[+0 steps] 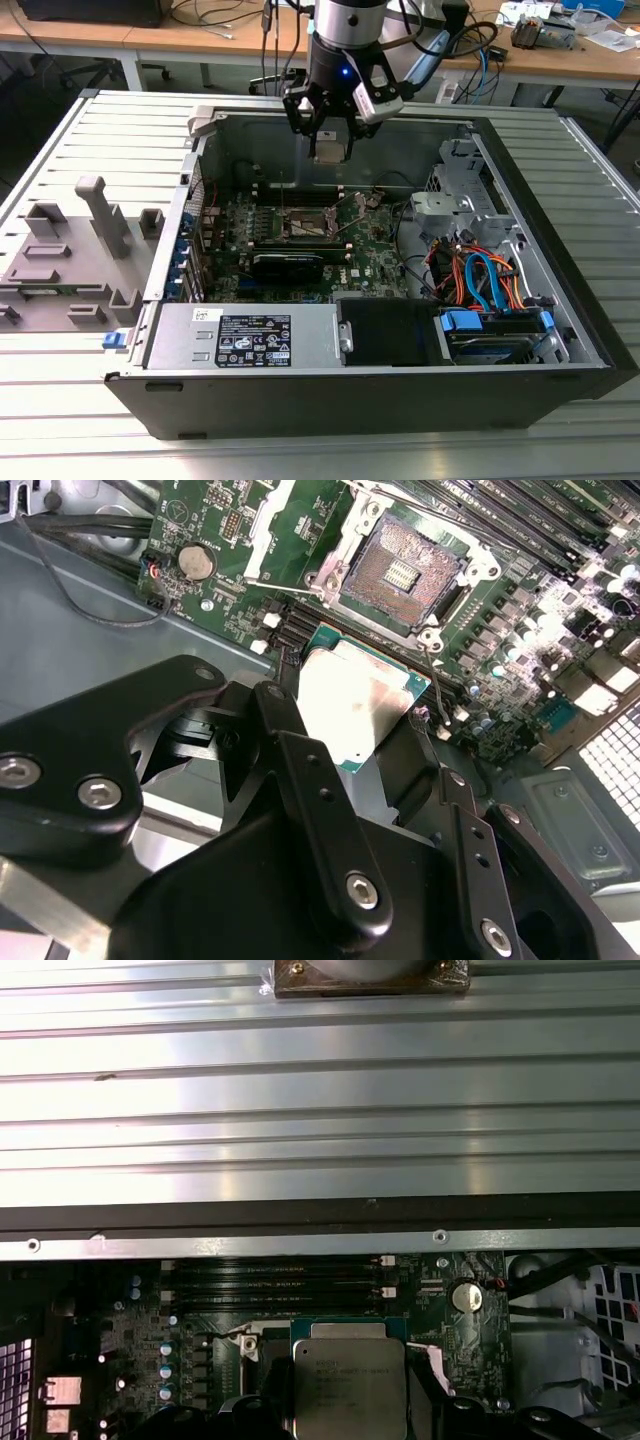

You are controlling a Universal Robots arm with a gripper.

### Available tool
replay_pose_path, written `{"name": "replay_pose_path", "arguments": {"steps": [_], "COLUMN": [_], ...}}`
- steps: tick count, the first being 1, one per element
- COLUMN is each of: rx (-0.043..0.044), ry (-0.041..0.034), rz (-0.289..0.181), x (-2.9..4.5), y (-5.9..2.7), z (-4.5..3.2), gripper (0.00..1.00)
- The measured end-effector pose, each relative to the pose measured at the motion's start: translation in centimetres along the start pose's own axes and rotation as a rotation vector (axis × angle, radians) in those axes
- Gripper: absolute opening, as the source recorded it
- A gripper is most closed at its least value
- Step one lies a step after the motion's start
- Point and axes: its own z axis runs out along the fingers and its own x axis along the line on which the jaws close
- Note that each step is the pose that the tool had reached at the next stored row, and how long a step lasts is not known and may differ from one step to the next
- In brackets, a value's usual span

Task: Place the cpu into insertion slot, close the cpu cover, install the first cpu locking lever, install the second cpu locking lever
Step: 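Place the cpu into insertion slot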

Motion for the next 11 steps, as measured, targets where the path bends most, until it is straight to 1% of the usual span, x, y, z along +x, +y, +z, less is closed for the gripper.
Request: {"name": "replay_pose_path", "arguments": {"steps": [11], "rx": [0.0], "ry": [0.0], "rz": [0.0], "x": [0.0], "y": [-0.03], "z": [0.2], "gripper": [0.55]}}
